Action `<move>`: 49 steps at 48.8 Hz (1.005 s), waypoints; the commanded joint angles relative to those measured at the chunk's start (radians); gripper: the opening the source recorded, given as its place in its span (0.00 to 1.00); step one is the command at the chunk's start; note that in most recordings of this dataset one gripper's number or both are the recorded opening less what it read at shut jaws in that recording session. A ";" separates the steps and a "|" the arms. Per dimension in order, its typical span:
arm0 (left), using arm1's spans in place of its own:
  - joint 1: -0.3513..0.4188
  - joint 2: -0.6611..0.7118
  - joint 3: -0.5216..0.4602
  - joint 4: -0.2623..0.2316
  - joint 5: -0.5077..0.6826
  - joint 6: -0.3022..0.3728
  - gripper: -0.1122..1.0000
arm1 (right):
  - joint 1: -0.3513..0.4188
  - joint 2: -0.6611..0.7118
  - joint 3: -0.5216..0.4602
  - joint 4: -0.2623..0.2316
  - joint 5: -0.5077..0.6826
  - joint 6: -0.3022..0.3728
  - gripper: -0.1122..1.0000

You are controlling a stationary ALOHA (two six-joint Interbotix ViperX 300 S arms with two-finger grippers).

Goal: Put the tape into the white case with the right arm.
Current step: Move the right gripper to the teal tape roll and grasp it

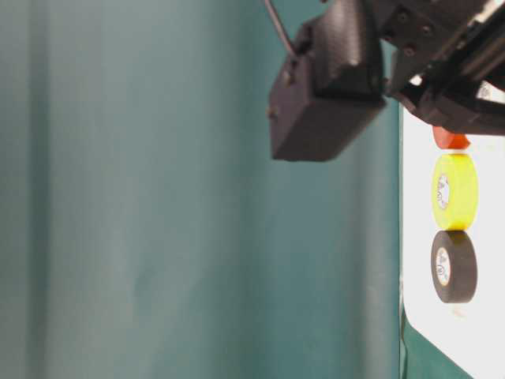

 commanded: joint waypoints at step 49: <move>0.002 0.009 -0.012 -0.002 -0.011 0.000 0.10 | -0.011 -0.020 -0.021 -0.003 0.002 0.000 0.11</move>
